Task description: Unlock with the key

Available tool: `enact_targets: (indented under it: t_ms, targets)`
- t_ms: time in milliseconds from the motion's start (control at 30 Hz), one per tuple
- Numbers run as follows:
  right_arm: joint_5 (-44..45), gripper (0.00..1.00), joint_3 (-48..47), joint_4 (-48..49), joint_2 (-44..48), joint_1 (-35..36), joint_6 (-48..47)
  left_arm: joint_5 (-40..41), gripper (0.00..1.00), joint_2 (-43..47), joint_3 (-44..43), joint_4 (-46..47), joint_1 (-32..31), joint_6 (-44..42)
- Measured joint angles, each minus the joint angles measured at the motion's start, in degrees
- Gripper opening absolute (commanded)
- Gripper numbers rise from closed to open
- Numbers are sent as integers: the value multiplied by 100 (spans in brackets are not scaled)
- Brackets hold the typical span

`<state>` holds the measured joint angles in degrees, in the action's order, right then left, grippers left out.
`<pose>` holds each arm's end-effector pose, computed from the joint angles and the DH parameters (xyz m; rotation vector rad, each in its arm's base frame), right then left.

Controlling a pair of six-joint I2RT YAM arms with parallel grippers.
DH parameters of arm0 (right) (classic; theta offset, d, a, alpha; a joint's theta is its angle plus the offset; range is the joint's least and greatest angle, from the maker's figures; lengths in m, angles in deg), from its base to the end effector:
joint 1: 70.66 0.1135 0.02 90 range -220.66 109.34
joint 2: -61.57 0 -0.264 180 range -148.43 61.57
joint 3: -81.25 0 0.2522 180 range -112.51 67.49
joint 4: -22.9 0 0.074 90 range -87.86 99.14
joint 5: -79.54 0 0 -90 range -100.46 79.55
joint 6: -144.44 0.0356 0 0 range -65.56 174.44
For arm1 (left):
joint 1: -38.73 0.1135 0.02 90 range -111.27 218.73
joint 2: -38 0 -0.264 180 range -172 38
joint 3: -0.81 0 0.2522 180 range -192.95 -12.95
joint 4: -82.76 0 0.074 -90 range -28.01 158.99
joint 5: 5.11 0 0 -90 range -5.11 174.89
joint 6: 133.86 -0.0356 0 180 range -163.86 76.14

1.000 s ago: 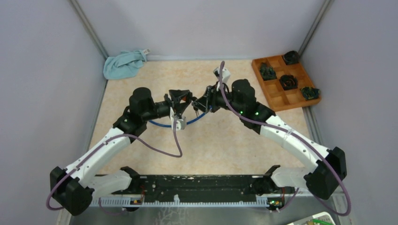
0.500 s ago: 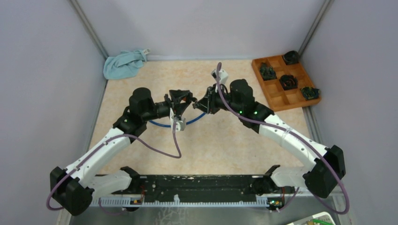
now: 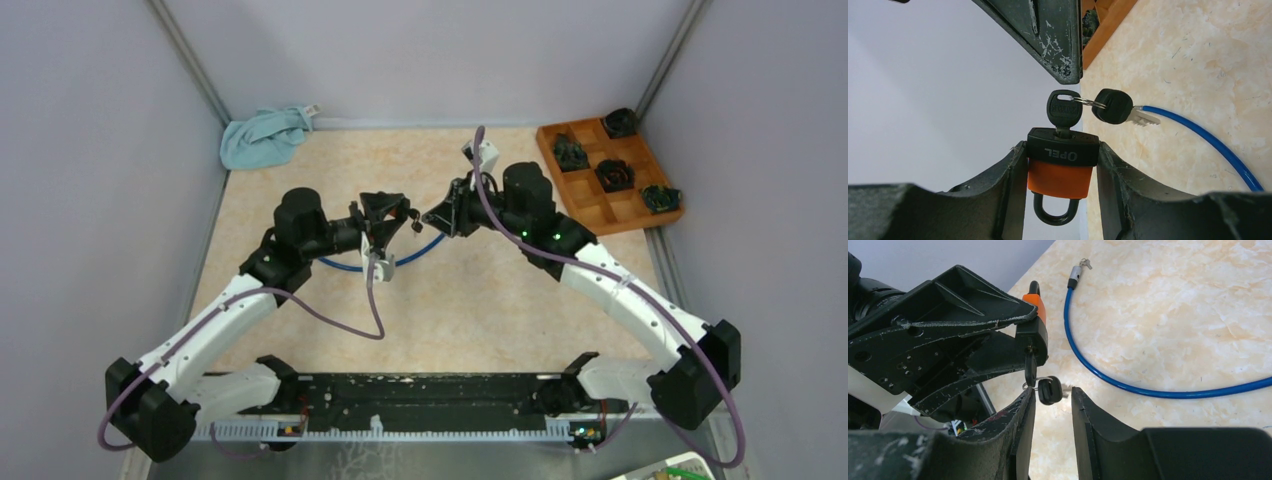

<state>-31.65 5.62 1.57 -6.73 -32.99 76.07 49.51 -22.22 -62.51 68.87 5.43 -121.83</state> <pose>0.2110 0.1792 0.3650 -0.5433 1.8539 1.0496 0.1909 -0.1500 0.3370 1.6244 0.5778 0.0324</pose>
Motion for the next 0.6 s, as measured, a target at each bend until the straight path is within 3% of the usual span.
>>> enact_targets:
  t_ms: [400,600]
  targets:
    - [-417,34,-94,186,-177,-11,120,-28,0,35,7,-7,0,-31]
    - [-487,20,-94,251,-181,-11,195,-28,0,35,33,-15,0,-31]
